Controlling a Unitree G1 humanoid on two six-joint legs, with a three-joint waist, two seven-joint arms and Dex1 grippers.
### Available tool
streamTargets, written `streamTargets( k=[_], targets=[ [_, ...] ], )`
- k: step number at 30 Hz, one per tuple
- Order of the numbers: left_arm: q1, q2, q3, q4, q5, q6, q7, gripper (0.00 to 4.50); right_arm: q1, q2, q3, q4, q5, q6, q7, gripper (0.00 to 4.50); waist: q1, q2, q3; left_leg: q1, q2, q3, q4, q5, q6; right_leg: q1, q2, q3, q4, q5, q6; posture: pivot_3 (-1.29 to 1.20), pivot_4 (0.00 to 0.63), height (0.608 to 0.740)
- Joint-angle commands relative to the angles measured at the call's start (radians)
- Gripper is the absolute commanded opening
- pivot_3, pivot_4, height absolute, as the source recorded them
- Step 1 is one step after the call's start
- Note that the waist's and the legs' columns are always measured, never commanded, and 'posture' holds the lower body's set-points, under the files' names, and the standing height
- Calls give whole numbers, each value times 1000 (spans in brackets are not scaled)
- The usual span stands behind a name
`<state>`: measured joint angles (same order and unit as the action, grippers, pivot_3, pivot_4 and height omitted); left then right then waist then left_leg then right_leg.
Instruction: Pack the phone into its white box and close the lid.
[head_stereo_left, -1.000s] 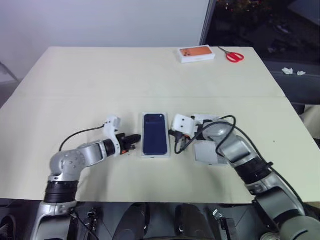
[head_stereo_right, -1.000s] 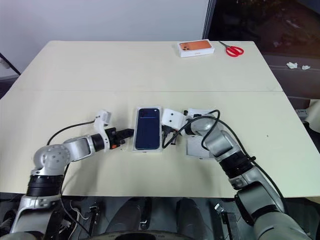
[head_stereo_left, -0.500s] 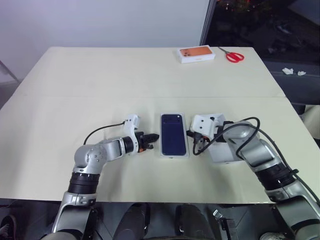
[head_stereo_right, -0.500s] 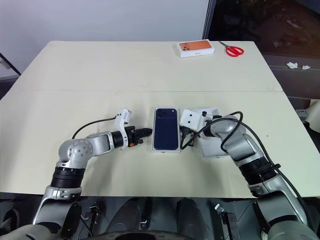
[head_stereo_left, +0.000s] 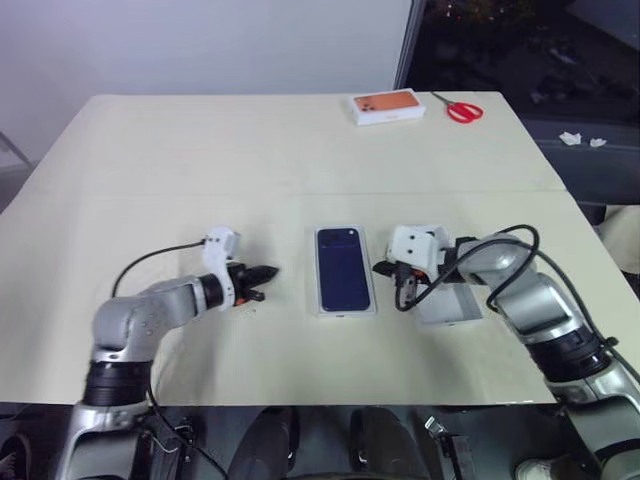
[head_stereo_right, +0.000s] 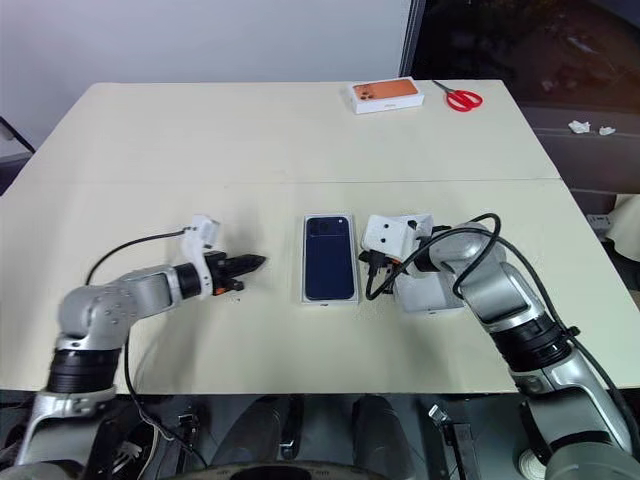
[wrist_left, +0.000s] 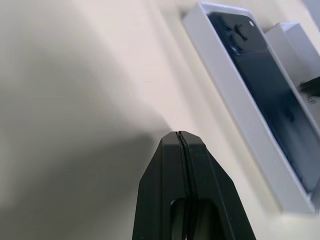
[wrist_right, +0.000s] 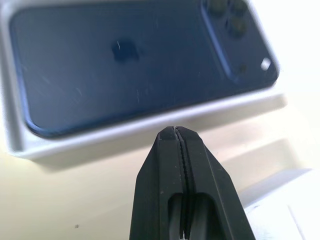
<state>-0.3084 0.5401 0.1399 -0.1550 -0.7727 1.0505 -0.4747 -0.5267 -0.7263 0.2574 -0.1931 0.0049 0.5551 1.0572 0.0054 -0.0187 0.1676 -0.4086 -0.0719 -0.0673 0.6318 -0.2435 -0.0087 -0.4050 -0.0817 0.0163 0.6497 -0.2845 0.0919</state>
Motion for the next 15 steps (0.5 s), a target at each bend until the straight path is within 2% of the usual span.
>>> streamTargets(
  k=[1,3,4,5,10,11,15],
  targets=[
    [30,85,86,-50,-19,-53,-105,262,-32,-31,-71,-71,59,66,14,254,1,0,0,0,0,0,0,0,0,0,0,0,0,0,0,0,150,740],
    [68,152,124,-49,-20,-94,-196,822,-43,-33,-110,-80,91,134,-1,840,1,0,0,0,0,0,0,0,0,0,0,0,0,0,0,0,150,740],
    [87,174,149,-45,-14,-131,-233,1288,-42,-40,-121,-81,91,176,-19,1268,0,0,1,0,0,0,0,0,0,-1,0,0,0,0,0,0,150,740],
    [100,188,165,-41,-11,-158,-258,1851,-41,-46,-126,-83,91,206,-32,1875,1,1,1,0,0,0,-1,0,0,-1,-1,0,-1,0,0,0,150,740],
    [138,194,229,-28,-37,-226,-348,4185,-33,-59,-124,-137,94,371,-105,4295,7,1,1,-1,0,0,-1,-1,1,-1,-2,0,-1,0,-1,0,150,740],
    [152,195,219,-42,-17,-262,-367,4375,-45,-40,-145,-154,111,463,-133,4457,7,1,1,-1,0,0,-1,-1,1,-1,-2,0,-1,0,-1,0,150,740],
    [182,179,207,-82,24,-394,-422,4375,-64,-10,-182,-257,159,767,-216,4457,6,1,1,-2,0,0,-1,-1,2,-2,-2,0,-2,0,-1,0,150,740]
  ],
)
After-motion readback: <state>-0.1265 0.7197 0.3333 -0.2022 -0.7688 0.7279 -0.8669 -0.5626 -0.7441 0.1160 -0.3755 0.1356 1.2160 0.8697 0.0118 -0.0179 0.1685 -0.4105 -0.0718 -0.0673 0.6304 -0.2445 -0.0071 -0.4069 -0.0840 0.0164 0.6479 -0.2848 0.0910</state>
